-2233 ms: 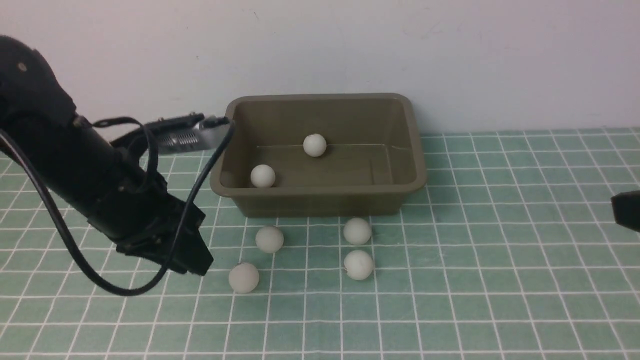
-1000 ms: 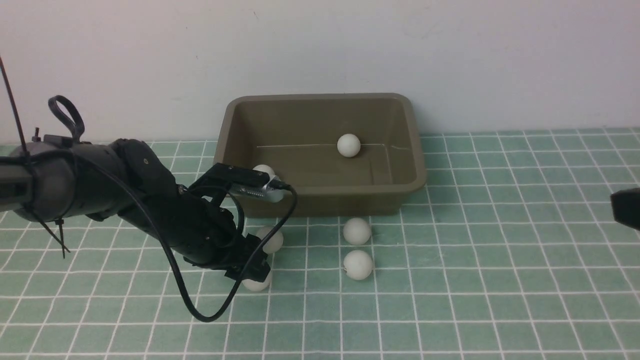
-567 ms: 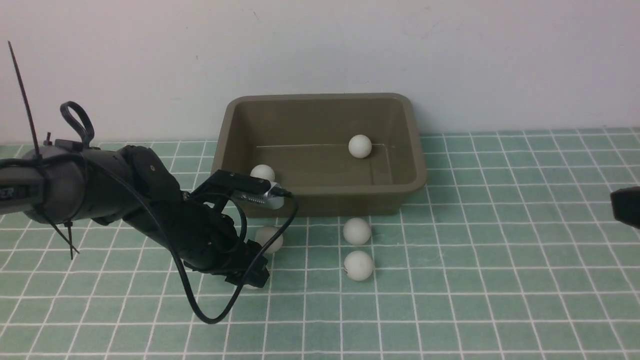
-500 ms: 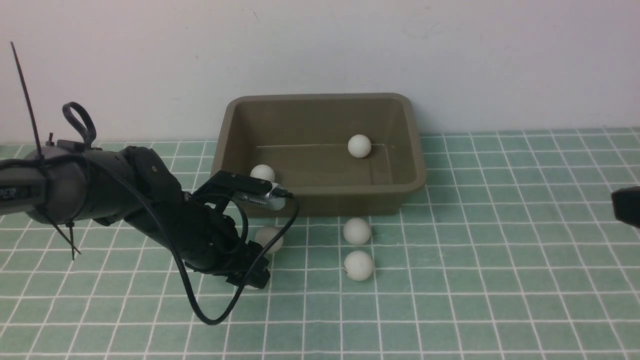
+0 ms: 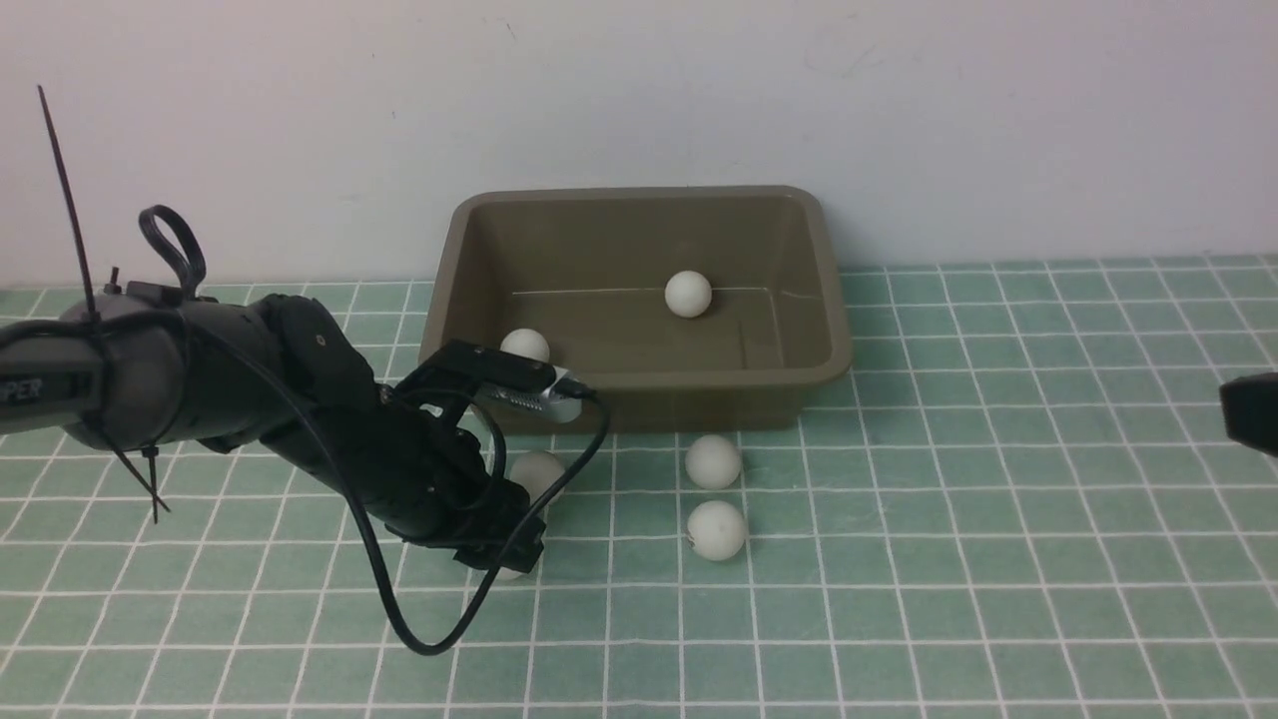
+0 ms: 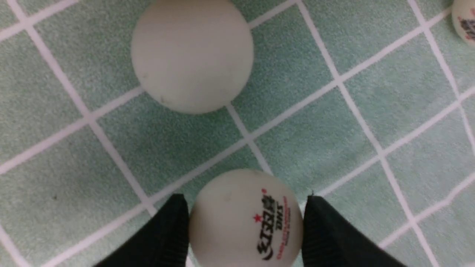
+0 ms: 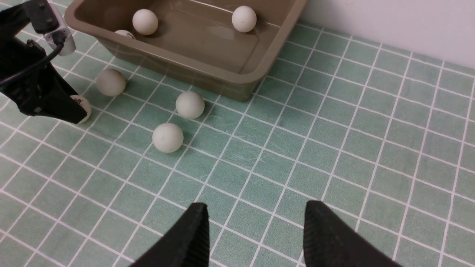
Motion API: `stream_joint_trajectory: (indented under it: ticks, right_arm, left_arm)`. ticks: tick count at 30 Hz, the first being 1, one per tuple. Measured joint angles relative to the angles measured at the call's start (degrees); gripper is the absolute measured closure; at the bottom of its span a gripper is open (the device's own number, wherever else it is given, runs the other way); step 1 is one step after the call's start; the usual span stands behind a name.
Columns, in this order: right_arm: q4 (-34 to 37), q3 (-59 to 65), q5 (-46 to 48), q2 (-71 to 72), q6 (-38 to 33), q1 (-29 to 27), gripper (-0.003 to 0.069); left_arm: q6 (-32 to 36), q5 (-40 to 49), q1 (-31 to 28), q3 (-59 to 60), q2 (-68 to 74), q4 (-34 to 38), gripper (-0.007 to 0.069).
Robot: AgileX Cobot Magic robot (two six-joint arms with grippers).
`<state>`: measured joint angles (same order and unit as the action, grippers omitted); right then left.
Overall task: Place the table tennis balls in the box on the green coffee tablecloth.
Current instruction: 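Reach for and grasp a ping pong ball on the table beside the basket, then drop the ball into the bin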
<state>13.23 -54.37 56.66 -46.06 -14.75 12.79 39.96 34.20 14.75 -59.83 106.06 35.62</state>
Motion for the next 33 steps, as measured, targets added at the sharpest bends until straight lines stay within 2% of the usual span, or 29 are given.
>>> stream_joint_trajectory:
  ticks: [10,14,16,17,27,33]
  right_arm:
    - [0.00,0.00,-0.39,0.00,0.00,0.00,0.0333]
    - [0.00,0.00,-0.38,0.00,0.00,0.00,0.0333]
    - [0.00,0.00,-0.32,0.00,0.00,0.00,0.0333]
    - [0.00,0.00,-0.27,0.00,0.00,0.00,0.0333]
    - [0.00,0.00,0.52,0.00,0.00,0.00,0.0333]
    - [0.00,0.00,2.24,0.00,0.05,0.00,0.0333]
  left_arm:
    - [2.71,9.47,0.06,-4.93,-9.92,0.40,0.0277]
    - [6.14,8.27,0.06,-8.10,-12.73,3.19,0.0277]
    - [12.52,2.62,0.06,-11.19,-12.82,6.49,0.0277]
    - [13.37,1.97,0.06,-11.50,-12.72,7.20,0.0277]
    - [31.29,-4.86,0.06,-21.20,2.72,21.63,0.0277]
    - [31.91,-4.51,0.06,-24.90,11.00,22.79,0.0267]
